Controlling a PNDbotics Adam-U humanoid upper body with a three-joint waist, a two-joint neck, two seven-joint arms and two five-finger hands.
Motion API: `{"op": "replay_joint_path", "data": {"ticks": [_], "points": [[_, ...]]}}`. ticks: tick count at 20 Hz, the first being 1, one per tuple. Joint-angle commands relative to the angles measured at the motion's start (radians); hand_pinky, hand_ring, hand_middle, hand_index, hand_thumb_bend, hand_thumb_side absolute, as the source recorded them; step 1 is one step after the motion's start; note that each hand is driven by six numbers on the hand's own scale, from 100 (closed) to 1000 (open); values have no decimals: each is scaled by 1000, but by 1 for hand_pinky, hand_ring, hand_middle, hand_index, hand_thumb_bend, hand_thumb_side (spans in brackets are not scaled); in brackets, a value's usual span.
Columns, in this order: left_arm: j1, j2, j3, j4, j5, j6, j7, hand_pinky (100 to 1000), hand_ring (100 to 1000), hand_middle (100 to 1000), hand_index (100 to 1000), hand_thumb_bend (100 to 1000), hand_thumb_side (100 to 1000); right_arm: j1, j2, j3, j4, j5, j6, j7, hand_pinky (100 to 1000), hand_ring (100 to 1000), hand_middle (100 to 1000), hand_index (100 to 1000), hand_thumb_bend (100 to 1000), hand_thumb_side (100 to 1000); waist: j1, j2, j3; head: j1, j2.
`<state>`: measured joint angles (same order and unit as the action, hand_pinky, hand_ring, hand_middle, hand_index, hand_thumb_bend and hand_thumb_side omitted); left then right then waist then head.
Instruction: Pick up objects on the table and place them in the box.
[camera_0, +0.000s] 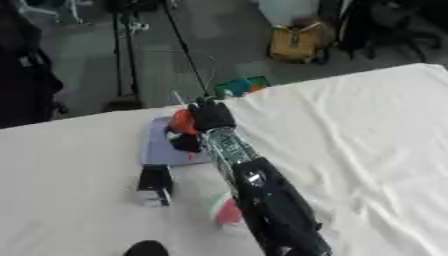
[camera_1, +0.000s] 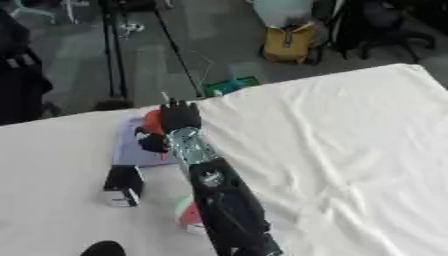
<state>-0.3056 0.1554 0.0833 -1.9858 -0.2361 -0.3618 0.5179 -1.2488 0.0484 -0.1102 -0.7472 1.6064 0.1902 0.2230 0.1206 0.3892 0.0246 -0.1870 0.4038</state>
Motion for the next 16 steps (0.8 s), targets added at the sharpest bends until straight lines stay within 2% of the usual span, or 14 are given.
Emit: {"op": "replay_joint_path", "data": {"ticks": [1, 5, 8, 15, 16], "points": [[-4, 7, 1, -14, 3, 3, -2, 672, 672, 757, 662, 100, 830, -25, 5, 7, -33, -74, -4, 29, 973, 1000, 1000, 1000, 346, 1000, -4, -27, 0, 3, 1], [-4, 8, 1, -14, 3, 3, -3, 671, 671, 757, 662, 100, 829, -28, 2, 16, -44, -117, 1, 33, 970, 1000, 1000, 1000, 348, 1000, -4, -30, 1, 2, -1], [-4, 8, 0, -14, 2, 3, -5, 671, 672, 757, 662, 100, 829, -32, -2, 22, -45, -116, 1, 23, 969, 1000, 1000, 1000, 352, 1000, -6, -32, 2, 1, -3], [-3, 9, -1, -14, 3, 3, -6, 671, 672, 757, 662, 100, 827, -51, -10, 36, -58, -46, -11, 1, 959, 1000, 1000, 1000, 362, 990, -5, -34, -1, 0, 1], [-2, 9, -1, -14, 3, 4, -6, 672, 673, 758, 662, 100, 827, -53, -13, 39, -66, -15, -8, -8, 949, 1000, 1000, 1000, 378, 960, -6, -34, 0, -1, 1]]}}
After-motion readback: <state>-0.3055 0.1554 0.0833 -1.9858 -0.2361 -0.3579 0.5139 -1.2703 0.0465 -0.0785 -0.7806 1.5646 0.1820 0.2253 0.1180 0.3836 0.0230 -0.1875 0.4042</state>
